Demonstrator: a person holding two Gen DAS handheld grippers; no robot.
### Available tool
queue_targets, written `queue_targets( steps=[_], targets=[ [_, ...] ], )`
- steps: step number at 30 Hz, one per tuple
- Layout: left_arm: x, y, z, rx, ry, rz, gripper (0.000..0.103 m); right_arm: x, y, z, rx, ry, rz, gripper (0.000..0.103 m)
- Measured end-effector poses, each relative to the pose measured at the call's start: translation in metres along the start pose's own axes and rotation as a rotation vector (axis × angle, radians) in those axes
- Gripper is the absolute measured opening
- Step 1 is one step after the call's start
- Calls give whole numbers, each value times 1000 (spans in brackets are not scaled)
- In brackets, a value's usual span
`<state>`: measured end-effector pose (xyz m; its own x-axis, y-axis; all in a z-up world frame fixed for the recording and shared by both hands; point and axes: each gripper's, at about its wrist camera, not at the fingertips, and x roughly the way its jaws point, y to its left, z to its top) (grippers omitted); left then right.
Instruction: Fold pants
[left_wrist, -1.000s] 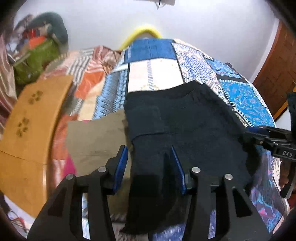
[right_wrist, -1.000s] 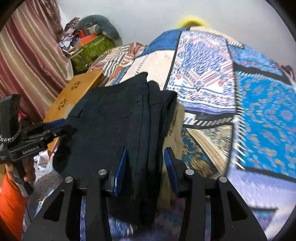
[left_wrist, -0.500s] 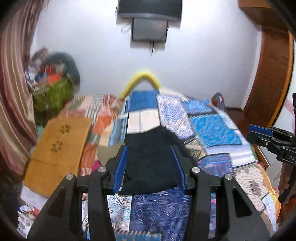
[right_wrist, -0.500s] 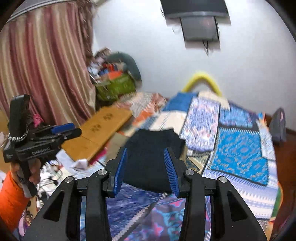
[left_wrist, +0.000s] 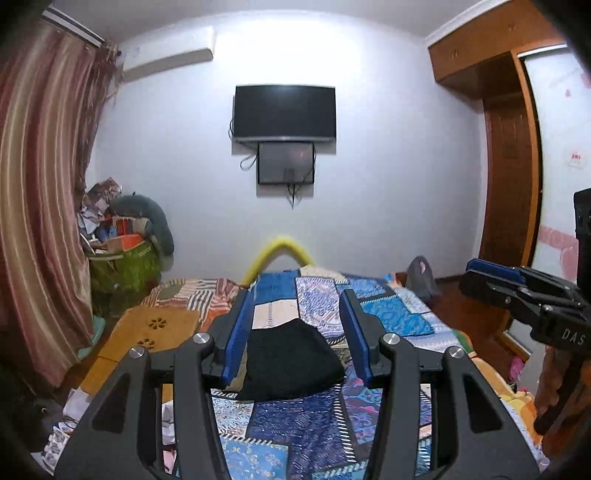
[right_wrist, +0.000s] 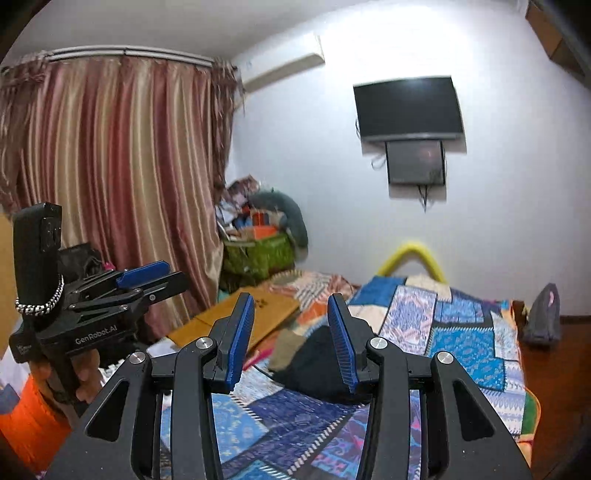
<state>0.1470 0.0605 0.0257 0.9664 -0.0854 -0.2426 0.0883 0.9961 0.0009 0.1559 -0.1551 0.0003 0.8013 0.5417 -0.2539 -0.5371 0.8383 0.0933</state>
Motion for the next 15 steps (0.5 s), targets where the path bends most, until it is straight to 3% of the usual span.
queue_targets(
  steps=[3,7,9,15],
  targets=[
    [-26,-7,-9,5,-35,17,49,-16,14,-8,-23,-42,-21,38],
    [-46,-17,-24,11,-64,14,68,-25,25,-19,-31,-72,-45,54],
    [-52,-20,-30,16,-66,14,70,-28,28,-25,-19,-79,-73,56],
    [-58,-22,-43,-10,-53,2,85,-35,26,-32,37,-68,-103,81]
  ],
)
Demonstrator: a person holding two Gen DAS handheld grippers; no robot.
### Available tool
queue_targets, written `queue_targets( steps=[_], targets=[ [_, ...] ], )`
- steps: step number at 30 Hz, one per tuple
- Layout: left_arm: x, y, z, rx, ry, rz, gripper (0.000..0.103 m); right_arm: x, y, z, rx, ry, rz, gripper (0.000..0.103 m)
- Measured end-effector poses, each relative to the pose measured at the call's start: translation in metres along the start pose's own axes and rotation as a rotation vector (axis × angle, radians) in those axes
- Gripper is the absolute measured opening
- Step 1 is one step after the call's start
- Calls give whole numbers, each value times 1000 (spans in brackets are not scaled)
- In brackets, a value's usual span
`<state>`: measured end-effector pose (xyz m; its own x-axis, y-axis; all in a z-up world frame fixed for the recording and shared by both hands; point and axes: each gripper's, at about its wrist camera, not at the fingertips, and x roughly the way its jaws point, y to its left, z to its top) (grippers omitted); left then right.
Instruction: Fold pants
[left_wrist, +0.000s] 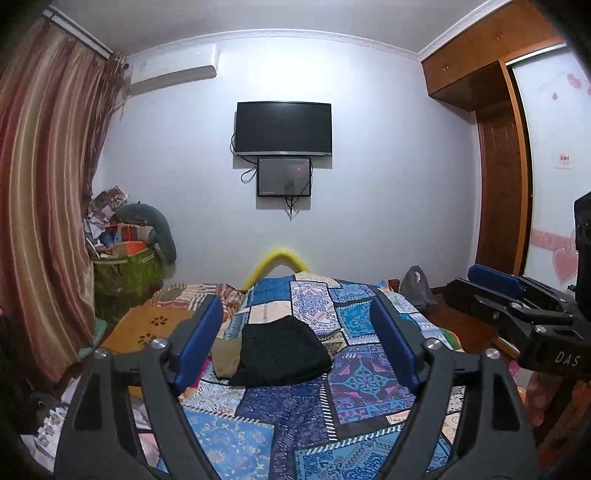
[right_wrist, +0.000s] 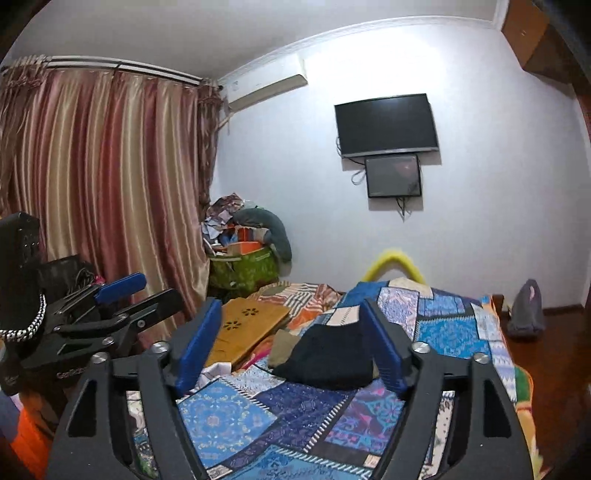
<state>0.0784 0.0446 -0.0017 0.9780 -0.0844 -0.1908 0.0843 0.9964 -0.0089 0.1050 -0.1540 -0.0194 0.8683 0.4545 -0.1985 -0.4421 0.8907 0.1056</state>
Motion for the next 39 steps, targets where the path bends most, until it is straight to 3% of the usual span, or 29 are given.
queue_targets(
  steps=[4,6,39],
  targets=[
    [-1,1,-5,-11,-11,24,100,-6,-1,0,-4,-12,-41,99],
    [0,2,-7,-8,-15,44,102,-9,0,-2,-8,-21,-47,103],
    [6,0,-15,-16,13,26,102,-19,9,-5,-24,-19,-55,103]
  ],
)
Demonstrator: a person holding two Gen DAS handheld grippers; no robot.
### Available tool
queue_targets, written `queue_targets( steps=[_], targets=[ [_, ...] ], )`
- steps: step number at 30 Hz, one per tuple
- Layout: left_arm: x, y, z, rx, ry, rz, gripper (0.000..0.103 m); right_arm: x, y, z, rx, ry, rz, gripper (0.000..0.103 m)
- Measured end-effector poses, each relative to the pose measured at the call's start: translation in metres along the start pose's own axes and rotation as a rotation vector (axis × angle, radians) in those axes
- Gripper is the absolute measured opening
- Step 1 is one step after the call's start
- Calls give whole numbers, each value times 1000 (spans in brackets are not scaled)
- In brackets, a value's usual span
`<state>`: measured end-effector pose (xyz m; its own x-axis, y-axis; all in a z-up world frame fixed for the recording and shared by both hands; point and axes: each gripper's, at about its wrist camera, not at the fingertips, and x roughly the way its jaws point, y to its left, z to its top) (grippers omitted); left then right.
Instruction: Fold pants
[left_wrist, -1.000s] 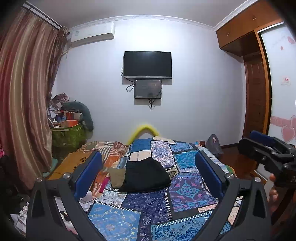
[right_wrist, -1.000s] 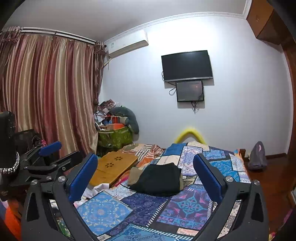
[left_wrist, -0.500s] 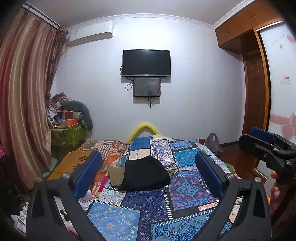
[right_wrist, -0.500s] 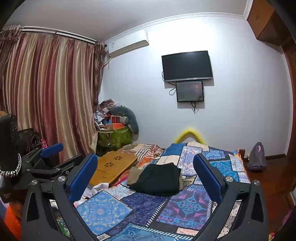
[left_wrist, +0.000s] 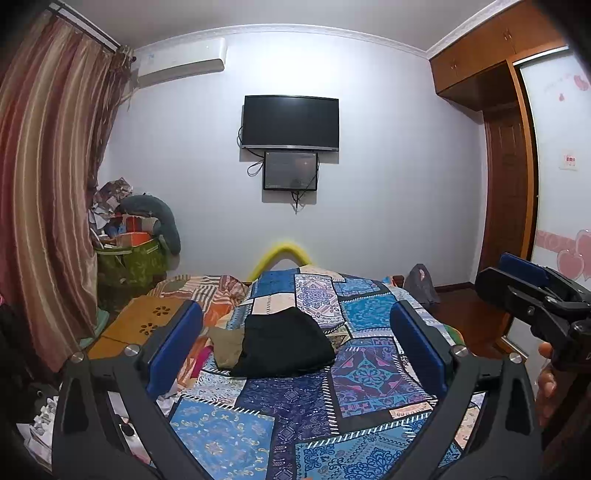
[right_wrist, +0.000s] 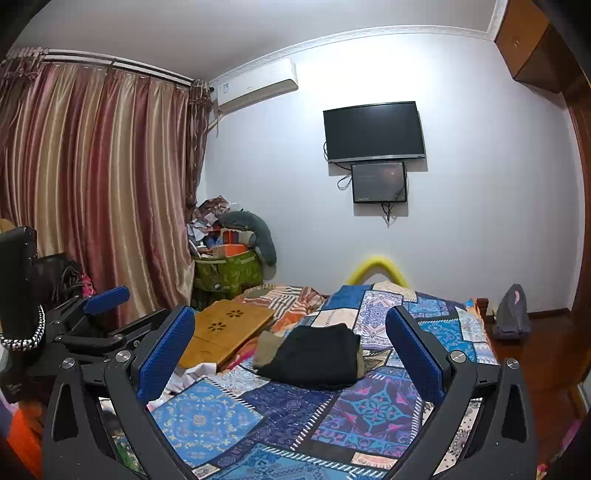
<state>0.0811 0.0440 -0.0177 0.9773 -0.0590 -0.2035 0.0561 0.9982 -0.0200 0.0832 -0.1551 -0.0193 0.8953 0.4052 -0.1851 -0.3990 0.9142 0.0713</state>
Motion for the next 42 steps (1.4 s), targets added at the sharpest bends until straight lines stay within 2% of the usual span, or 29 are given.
queue_targets(
  steps=[42],
  targets=[
    [6,1,-2,-25,25,-25,102,1,5,0,8,23,-2,103]
  ],
)
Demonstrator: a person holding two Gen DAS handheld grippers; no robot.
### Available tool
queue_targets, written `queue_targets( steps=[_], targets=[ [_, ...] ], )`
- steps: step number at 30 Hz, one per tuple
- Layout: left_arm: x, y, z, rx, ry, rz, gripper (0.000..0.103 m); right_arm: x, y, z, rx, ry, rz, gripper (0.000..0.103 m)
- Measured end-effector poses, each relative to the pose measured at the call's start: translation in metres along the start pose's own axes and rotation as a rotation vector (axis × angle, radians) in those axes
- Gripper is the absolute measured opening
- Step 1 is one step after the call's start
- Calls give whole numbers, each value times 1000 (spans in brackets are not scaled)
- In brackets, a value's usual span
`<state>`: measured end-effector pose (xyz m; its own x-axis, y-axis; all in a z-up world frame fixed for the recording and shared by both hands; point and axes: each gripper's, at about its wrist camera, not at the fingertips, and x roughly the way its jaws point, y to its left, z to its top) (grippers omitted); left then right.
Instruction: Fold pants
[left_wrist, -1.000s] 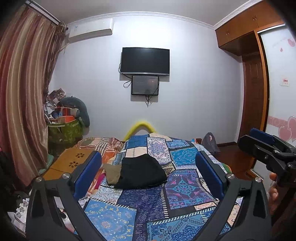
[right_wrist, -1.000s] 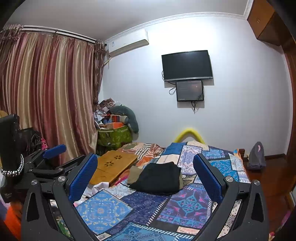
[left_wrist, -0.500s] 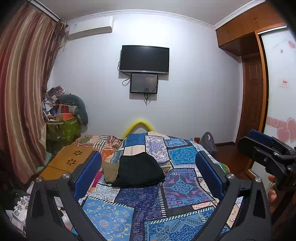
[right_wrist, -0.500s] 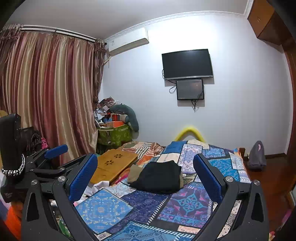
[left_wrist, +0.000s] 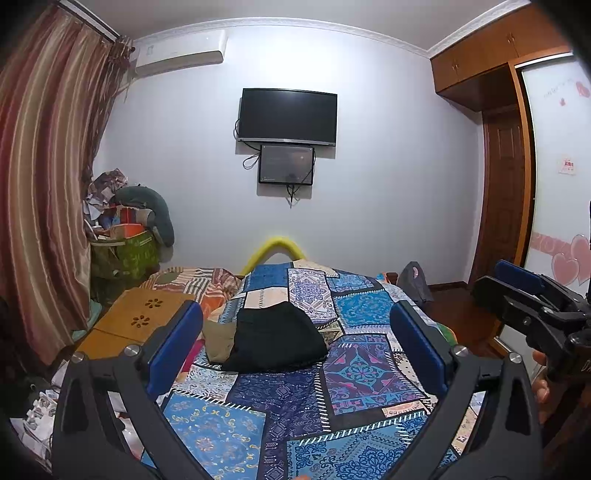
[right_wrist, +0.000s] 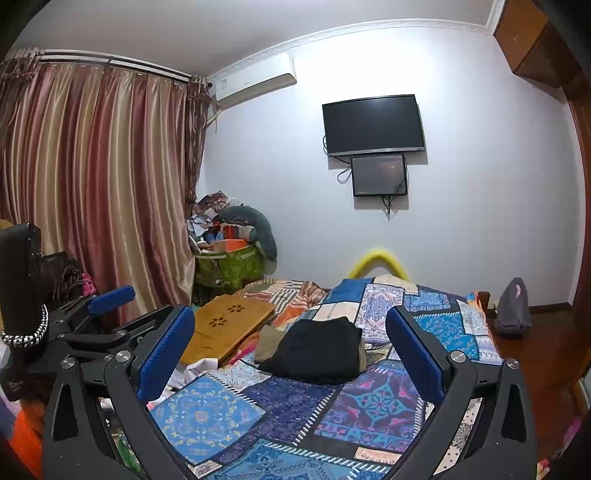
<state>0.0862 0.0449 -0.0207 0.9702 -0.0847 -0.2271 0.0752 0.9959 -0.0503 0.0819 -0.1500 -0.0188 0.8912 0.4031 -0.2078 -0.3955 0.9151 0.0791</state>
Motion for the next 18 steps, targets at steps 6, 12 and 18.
queue_targets(
  steps=[6,12,18],
  targets=[
    [4,0,-1,0,20,-27,102,0,0,0,1,2,1,103],
    [4,-3,-4,15,17,-16,102,0,-1,0,2,4,1,103],
    [4,-4,-3,14,21,-27,102,1,2,-1,7,10,-1,103]
  ],
)
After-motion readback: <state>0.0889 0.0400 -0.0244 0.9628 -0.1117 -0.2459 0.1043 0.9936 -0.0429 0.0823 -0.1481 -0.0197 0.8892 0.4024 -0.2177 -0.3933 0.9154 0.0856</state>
